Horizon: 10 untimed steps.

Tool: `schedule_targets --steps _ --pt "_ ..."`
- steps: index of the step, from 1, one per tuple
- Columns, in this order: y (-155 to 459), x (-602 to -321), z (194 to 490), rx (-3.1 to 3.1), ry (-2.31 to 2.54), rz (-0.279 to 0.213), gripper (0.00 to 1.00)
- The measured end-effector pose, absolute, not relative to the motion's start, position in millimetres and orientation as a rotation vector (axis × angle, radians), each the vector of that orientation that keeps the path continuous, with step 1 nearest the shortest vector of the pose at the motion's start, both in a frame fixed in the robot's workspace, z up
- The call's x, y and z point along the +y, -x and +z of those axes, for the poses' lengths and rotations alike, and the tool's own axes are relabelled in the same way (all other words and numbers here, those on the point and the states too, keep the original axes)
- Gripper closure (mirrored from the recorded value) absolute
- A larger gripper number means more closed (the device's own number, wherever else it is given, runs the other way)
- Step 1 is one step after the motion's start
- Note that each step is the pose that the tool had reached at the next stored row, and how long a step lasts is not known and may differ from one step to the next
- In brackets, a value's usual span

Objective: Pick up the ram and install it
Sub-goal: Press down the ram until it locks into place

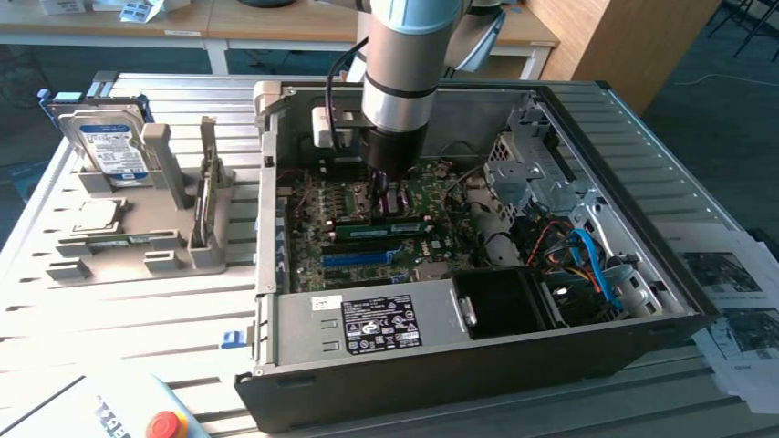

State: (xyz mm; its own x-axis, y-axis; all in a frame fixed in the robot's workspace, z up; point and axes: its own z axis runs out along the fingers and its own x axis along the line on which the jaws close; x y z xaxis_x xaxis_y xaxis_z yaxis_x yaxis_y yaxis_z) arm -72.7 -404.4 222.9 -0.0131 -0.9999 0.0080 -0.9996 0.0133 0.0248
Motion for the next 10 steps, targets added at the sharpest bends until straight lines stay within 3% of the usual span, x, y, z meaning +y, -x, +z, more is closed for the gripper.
schedule_targets --steps 10 --pt "72.7 -404.4 222.1 -2.219 -2.190 -0.019 0.90"
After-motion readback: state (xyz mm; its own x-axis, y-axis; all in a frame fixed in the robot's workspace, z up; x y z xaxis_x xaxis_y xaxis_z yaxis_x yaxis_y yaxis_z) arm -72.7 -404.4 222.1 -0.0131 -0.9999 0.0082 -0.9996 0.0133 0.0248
